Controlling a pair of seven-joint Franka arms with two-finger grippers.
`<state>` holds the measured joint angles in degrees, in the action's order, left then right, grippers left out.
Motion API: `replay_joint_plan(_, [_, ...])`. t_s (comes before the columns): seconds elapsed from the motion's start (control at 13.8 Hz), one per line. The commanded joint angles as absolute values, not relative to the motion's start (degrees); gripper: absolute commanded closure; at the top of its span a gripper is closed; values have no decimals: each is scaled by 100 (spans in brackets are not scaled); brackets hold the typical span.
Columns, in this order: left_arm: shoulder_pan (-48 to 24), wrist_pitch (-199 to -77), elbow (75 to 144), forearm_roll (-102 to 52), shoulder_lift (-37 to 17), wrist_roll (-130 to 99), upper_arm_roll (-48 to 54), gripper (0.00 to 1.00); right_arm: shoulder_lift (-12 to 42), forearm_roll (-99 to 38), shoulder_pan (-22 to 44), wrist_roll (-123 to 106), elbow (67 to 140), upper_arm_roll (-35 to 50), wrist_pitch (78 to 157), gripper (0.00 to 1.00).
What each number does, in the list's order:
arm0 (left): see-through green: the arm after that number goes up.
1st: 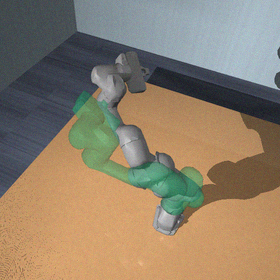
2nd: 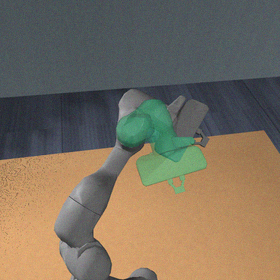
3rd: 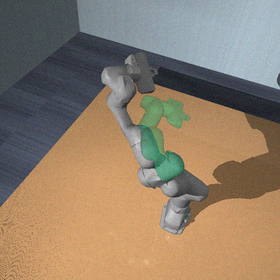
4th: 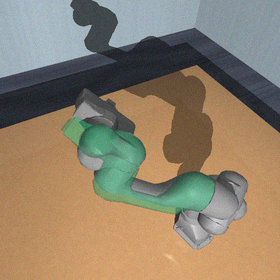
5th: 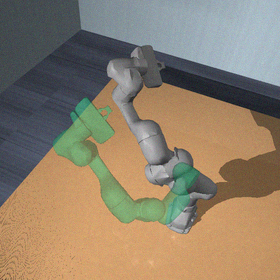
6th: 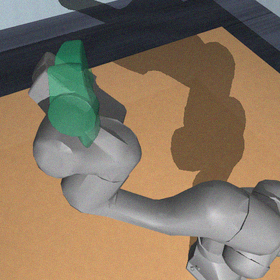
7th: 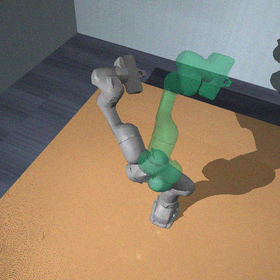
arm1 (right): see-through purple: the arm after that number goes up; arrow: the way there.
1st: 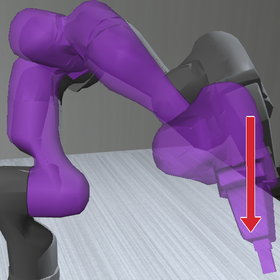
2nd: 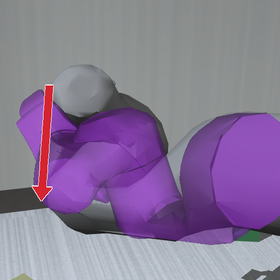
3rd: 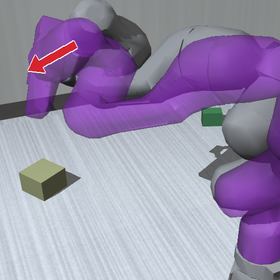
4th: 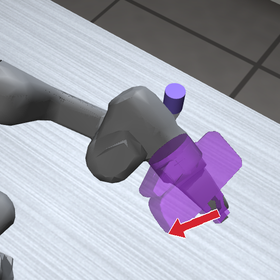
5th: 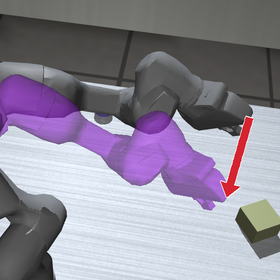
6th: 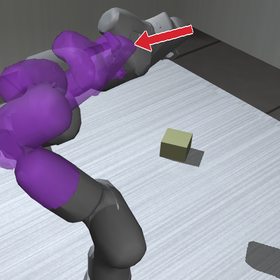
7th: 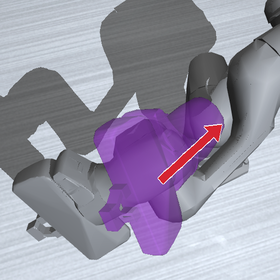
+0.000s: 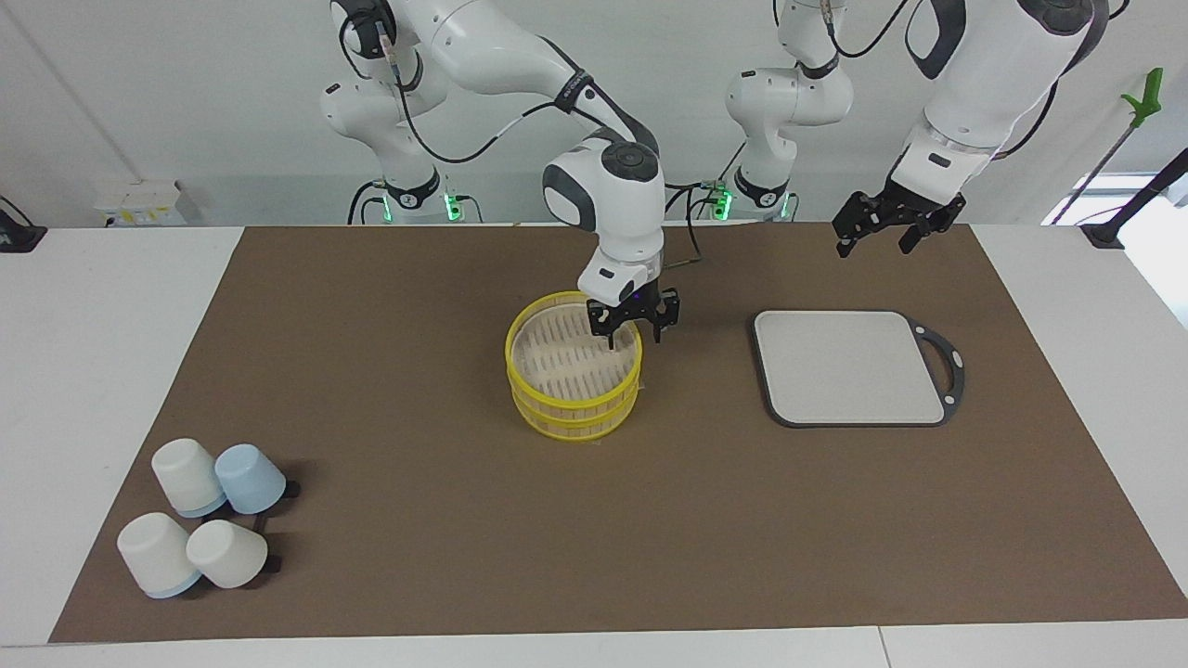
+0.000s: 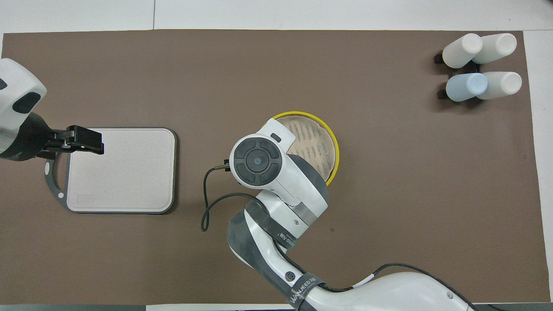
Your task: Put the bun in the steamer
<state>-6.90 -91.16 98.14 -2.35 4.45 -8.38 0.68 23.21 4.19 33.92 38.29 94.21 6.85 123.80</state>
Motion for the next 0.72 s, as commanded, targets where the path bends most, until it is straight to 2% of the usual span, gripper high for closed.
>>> replay_joint_plan(0.0, [-650,-9149,9791,-334,492,-747,97,0,2049,430,3016,3789,9080,712,11640,0])
replay_joint_plan(0.29, [-650,-9149,9791,-334,483,-747,97,0,1171,370,2120,3639,9053,721,10506,0])
replay_joint_plan(0.51, [-650,-9149,9791,-334,483,-756,97,0,617,352,1155,2728,9114,694,9373,0])
replay_joint_plan(0.65, [-650,-9149,9791,-334,483,-756,97,0,388,343,416,1964,9123,703,9037,0])
